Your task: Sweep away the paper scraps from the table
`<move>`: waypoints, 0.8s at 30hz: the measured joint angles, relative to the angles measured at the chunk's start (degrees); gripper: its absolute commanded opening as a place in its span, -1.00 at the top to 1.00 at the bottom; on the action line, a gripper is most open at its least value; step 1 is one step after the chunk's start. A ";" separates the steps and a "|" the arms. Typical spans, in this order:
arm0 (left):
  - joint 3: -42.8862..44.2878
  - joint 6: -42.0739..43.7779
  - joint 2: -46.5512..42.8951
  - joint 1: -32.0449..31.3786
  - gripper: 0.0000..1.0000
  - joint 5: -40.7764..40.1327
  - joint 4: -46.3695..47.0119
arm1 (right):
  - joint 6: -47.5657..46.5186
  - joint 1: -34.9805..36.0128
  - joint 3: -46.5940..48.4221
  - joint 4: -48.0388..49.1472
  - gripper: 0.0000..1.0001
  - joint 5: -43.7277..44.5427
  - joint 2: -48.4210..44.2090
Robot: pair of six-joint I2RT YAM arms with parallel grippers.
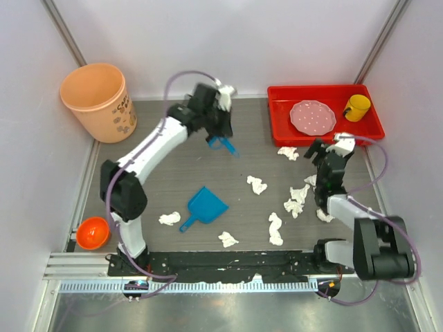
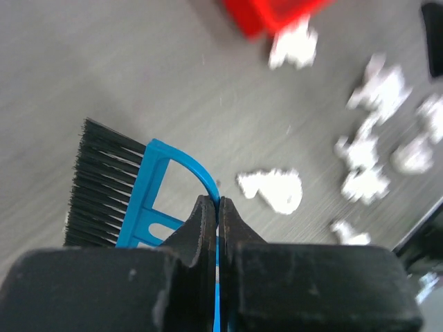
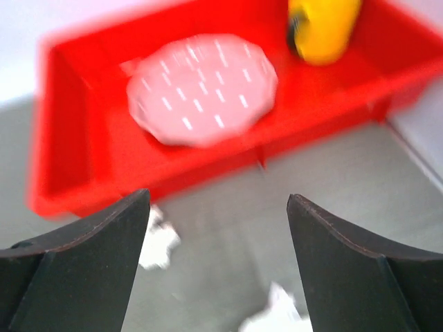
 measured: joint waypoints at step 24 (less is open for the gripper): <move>-1.18 -33.97 -14.78 19.04 1.00 12.22 3.89 | 16.09 43.39 50.29 -36.92 -0.13 -15.87 4.98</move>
